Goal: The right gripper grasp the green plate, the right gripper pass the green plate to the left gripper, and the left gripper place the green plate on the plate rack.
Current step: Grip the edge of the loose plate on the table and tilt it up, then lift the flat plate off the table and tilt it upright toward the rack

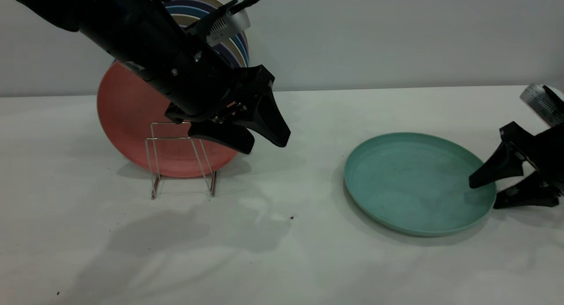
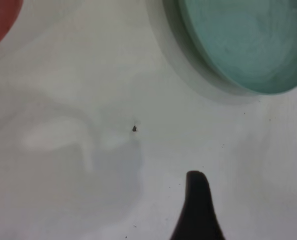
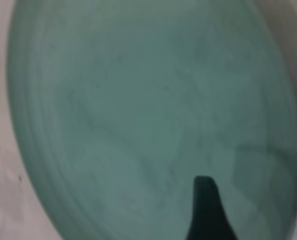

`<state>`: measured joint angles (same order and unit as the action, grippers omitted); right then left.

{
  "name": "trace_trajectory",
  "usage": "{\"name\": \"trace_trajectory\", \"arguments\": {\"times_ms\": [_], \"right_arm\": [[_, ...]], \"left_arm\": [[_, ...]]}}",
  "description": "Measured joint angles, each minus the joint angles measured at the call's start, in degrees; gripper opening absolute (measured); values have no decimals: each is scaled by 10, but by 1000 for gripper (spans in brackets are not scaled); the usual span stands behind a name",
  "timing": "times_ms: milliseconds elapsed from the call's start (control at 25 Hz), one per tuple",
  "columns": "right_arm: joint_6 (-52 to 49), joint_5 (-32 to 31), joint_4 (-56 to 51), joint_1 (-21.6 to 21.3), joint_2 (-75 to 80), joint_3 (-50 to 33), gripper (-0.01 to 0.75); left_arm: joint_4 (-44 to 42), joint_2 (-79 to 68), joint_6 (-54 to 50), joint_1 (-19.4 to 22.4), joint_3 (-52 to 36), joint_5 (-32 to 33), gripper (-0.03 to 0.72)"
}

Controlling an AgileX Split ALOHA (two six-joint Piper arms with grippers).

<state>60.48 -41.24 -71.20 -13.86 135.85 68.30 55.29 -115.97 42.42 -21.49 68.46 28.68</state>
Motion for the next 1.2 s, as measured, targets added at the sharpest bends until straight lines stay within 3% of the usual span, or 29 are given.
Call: {"name": "trace_trajectory", "arguments": {"times_ms": [160, 320, 400, 880, 1200], "right_arm": [[5, -5, -20, 6, 16, 12, 359], [42, 1, -29, 20, 23, 13, 76], [72, -3, -43, 27, 24, 13, 28], [140, -114, -76, 77, -6, 13, 19], [141, -131, -73, 141, -22, 13, 19]], "left_arm": [[1, 0, 0, 0, 0, -11, 591], [20, -8, 0, 0, 1, -28, 591], [30, -13, 0, 0, 1, -34, 591], [85, -44, 4, 0, 1, -61, 591], [177, -54, 108, -15, 1, -71, 568]]}}
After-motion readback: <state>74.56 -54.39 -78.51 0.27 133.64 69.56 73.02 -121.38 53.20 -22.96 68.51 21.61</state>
